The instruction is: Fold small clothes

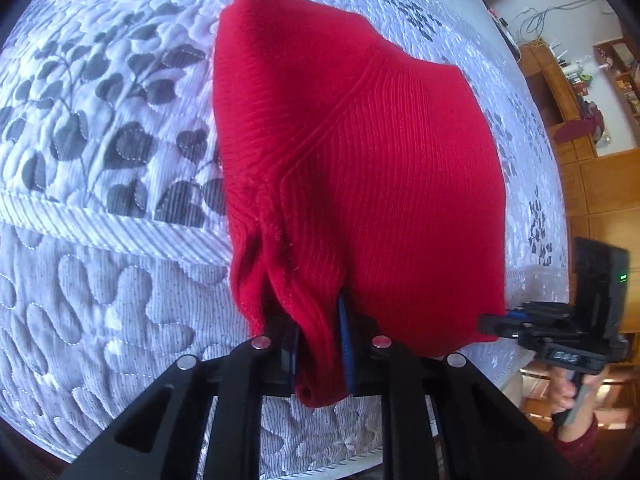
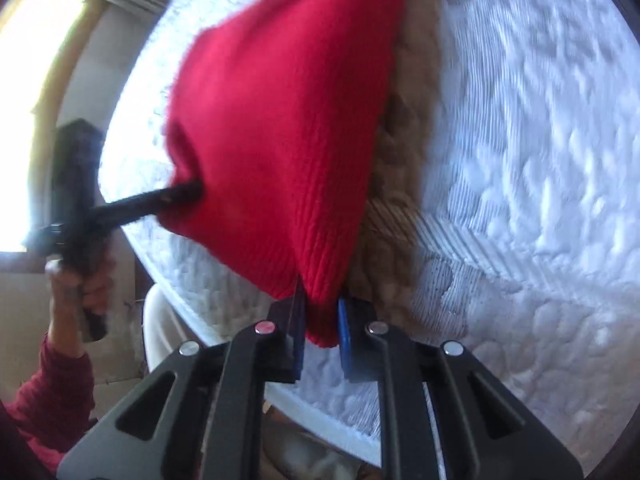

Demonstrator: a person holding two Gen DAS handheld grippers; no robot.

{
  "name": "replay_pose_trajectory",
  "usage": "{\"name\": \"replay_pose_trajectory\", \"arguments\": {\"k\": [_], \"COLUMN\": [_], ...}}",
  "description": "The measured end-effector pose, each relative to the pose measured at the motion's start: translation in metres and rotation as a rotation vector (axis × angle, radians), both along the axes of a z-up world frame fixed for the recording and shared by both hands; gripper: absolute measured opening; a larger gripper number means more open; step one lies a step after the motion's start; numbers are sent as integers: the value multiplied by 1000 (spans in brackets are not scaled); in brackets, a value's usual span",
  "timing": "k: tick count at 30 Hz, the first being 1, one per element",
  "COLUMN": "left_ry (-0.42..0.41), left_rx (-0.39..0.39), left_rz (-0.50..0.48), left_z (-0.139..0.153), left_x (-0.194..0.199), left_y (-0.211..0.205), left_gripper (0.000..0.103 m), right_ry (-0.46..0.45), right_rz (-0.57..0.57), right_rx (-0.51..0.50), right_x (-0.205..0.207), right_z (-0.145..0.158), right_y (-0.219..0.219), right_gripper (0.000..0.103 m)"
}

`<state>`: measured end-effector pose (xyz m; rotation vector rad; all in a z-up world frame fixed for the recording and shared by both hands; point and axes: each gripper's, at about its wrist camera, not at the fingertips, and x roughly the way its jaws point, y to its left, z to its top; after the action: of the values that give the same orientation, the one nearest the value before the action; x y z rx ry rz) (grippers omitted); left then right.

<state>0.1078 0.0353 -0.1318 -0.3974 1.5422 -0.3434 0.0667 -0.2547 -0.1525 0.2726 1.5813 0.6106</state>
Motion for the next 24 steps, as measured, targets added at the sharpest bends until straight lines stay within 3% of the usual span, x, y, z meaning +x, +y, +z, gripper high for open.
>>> {"name": "replay_pose_trajectory", "arguments": {"k": [5, 8, 17, 20, 24], "left_ry": [-4, -48, -126, -170, -188], "left_rx": [-7, 13, 78, 120, 54], "left_rz": [-52, -46, 34, -34, -111], "left_z": [15, 27, 39, 42, 38], "left_x": [5, 20, 120, 151, 184], "left_y": [5, 15, 33, 20, -5], "left_gripper": [24, 39, 41, 41, 41], "right_ry": [-11, -40, -145, -126, -106], "right_rz": [22, 7, -62, -75, -66], "right_rx": [15, 46, 27, 28, 23], "right_x": [5, 17, 103, 131, 160], "right_z": [9, 26, 57, 50, 34], "right_y": [6, -9, -32, -30, -20], "right_gripper": [24, 36, 39, 42, 47]}}
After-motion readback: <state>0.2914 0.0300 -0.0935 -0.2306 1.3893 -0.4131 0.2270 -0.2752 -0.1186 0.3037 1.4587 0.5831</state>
